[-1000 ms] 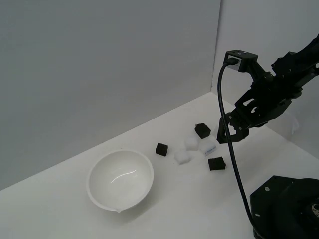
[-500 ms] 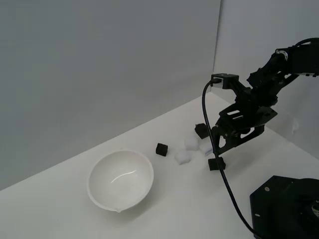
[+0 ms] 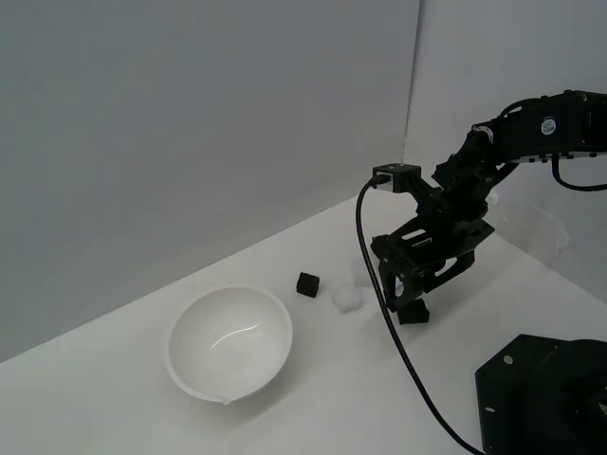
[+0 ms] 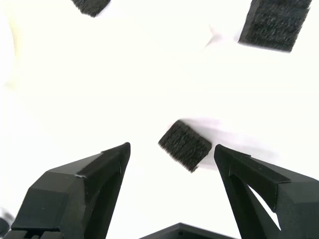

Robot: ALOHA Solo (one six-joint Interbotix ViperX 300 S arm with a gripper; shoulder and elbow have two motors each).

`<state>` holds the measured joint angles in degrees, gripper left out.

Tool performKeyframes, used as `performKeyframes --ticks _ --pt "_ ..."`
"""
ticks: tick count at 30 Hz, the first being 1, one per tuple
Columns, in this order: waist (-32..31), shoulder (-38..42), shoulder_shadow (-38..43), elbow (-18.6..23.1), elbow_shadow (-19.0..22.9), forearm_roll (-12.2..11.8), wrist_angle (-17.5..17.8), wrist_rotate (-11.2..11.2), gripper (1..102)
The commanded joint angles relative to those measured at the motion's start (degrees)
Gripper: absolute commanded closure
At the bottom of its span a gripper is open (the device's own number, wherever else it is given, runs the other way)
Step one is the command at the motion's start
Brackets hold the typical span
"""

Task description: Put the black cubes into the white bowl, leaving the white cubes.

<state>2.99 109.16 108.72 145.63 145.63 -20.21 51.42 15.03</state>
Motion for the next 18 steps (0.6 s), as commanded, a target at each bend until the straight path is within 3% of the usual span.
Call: performKeyframes --ticks 1,18 --pt "0.18 0.18 0.62 -0.18 -0.18 0.79 0.09 0.62 3" --pt "-0.09 -4.75 -4.39 0.18 0.18 1.76 -0.53 0.62 3"
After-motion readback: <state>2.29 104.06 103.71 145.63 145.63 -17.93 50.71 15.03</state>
